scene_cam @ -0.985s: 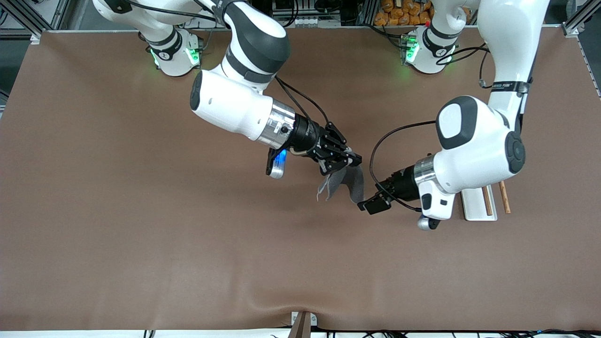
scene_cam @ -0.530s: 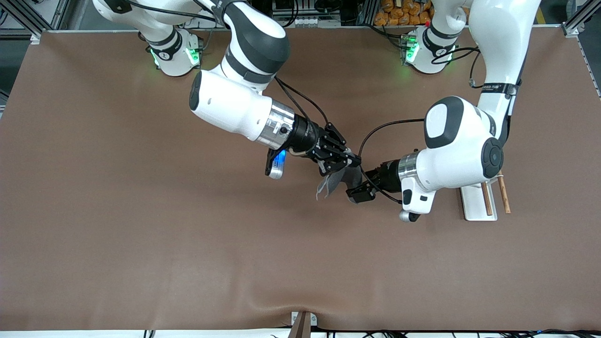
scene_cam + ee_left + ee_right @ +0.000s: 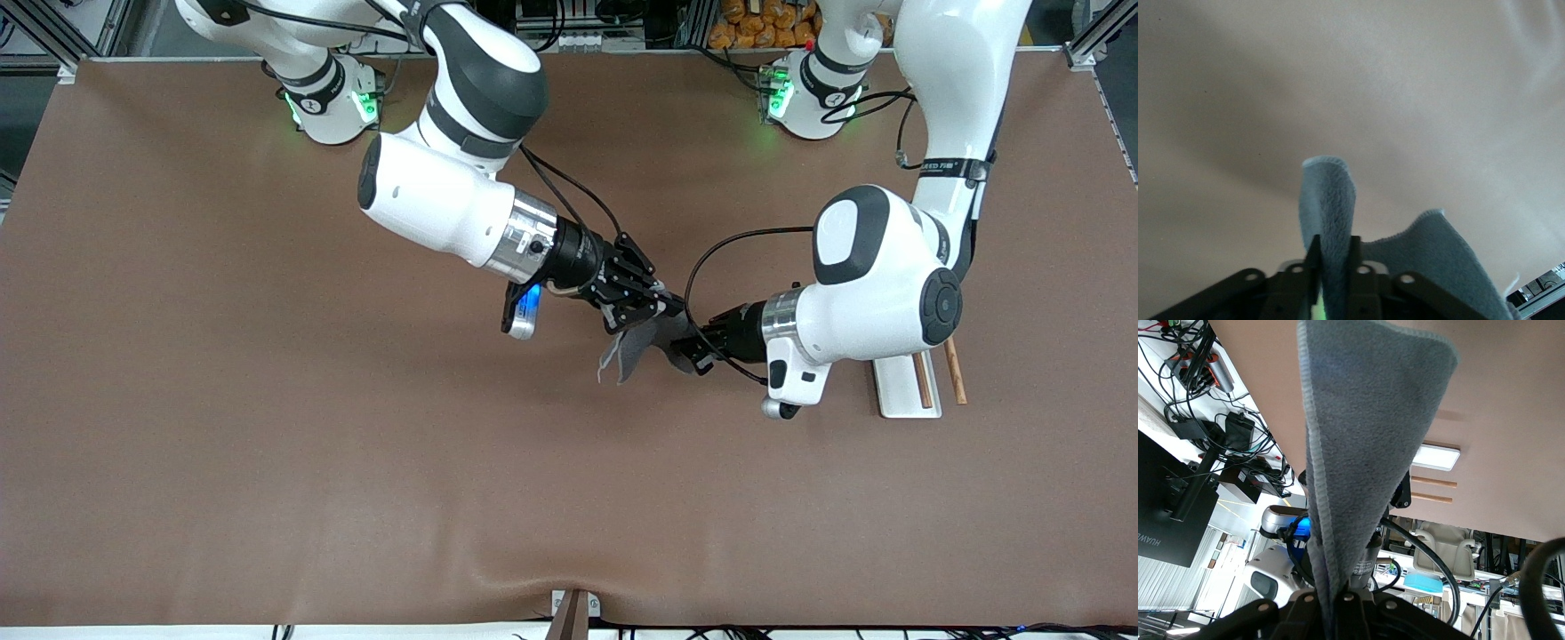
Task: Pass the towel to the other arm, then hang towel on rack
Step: 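Open the right gripper while the left gripper pulls the towel away, then carry the towel to the rack with the left gripper while the right gripper retracts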
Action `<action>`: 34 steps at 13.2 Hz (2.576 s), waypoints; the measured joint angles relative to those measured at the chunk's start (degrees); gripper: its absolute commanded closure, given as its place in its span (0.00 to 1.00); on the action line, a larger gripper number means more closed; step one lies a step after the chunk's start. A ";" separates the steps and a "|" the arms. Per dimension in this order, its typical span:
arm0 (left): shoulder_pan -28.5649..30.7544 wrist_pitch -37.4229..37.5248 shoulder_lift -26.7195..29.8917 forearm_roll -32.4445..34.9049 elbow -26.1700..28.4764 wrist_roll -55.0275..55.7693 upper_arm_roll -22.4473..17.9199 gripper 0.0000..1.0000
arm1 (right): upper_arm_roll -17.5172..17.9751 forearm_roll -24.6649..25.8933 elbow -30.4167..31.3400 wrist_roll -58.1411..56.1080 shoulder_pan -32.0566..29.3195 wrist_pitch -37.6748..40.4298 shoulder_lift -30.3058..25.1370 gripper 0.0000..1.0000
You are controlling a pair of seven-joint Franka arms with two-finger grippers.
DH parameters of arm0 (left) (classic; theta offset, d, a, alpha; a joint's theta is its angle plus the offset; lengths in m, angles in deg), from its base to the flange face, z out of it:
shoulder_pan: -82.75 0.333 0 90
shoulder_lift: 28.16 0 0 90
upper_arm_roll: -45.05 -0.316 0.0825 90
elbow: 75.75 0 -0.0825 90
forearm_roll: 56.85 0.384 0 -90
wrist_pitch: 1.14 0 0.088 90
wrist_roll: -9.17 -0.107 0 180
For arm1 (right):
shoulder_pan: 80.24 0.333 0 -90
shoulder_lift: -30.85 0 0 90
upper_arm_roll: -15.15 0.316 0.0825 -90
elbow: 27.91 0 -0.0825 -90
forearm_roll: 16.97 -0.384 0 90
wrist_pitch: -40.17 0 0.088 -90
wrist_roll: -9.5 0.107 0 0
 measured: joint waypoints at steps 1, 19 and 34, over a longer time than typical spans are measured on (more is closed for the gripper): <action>0.00 0.01 0.00 0.00 -0.09 0.00 -0.02 1.00 | 0.00 0.00 0.00 0.00 0.00 0.00 0.00 1.00; 16.38 29.82 2.97 38.99 0.00 -19.95 -1.16 1.00 | -2.00 26.47 4.52 -33.99 -11.97 20.14 0.52 0.00; 19.93 23.60 -2.47 57.31 -0.73 -35.72 -1.20 1.00 | -2.15 56.16 0.88 -100.00 -34.14 52.24 -9.03 0.00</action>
